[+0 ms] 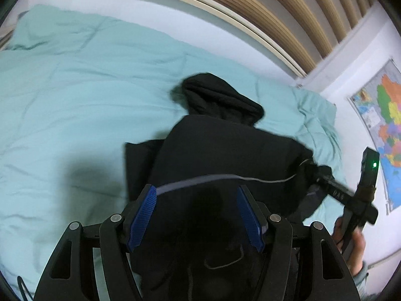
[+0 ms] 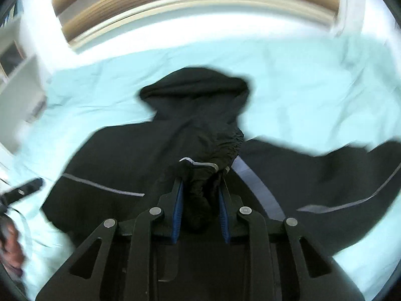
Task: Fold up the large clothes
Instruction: 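Lay the sleeve across the jacket front and open the left gripper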
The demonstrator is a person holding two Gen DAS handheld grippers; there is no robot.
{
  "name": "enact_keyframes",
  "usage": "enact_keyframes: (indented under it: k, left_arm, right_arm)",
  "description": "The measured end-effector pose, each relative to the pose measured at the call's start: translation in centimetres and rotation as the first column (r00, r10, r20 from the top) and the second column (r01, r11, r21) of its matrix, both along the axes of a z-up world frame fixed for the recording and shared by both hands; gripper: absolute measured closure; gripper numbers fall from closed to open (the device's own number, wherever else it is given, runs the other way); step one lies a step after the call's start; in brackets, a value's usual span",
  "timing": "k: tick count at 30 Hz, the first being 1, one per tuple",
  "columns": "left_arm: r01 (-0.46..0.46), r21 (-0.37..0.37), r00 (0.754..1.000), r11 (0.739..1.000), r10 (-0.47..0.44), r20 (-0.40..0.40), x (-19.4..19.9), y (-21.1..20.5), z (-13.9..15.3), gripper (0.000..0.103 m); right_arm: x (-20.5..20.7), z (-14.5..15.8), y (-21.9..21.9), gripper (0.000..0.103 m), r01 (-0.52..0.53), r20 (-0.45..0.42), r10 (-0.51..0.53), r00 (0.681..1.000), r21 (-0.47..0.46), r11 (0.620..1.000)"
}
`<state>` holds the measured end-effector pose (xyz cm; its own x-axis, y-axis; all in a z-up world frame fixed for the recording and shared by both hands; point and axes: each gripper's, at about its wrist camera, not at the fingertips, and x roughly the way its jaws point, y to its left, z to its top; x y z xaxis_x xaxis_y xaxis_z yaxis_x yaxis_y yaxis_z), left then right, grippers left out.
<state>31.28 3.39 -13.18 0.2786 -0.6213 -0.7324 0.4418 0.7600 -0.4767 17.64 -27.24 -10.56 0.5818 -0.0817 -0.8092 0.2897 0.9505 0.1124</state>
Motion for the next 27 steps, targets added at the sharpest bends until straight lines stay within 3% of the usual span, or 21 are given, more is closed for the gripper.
enact_keyframes:
  k: [5,8,11,14,16,21,23,27]
  left_arm:
    - [0.130,0.054,0.991,0.990,-0.129,-0.031,-0.8,-5.3,-3.1,0.035]
    - [0.193,0.160,0.980,0.968,-0.183,-0.074,-1.1,-8.5,-7.5,0.035]
    - [0.182,0.295,0.983,0.938,-0.165,-0.081,-0.8,-10.2,-11.9,0.035]
    - [0.167,0.291,0.984,0.942,-0.141,-0.111,0.2,-9.9,-14.2,0.036]
    - [0.165,0.284,0.984,0.944,-0.137,-0.114,0.5,-10.0,-14.2,0.036]
    - [0.175,0.307,0.984,0.935,-0.153,-0.097,0.2,-10.3,-13.9,0.036]
    - [0.163,0.305,0.986,0.938,-0.143,-0.087,-0.2,-10.0,-12.7,0.035]
    - [0.127,0.243,0.992,0.962,-0.119,-0.047,-0.9,-8.3,-9.2,0.035]
  right_arm:
    - [-1.1,-1.7,-6.3,0.074,0.033,-0.105,-0.052,0.993,-0.180,0.983]
    - [-1.4,-6.2,-9.4,0.074,0.035,-0.210,-0.061,0.976,-0.127,0.991]
    - [-2.2,-11.7,-10.7,0.074,0.072,-0.303,-0.091,0.949,-0.073,0.995]
    - [-3.8,-17.1,-11.5,0.074,0.113,-0.384,-0.113,0.916,-0.021,0.993]
    - [-4.6,-18.8,-12.1,0.074,0.141,-0.376,-0.124,0.918,0.018,0.990]
    - [-5.1,-18.6,-12.7,0.072,0.148,-0.372,-0.126,0.920,0.032,0.988]
    - [-5.3,-17.7,-12.8,0.067,0.134,-0.374,-0.119,0.920,0.014,0.991]
    - [-7.3,-12.7,-12.5,0.040,0.151,-0.269,-0.135,0.954,0.040,0.988]
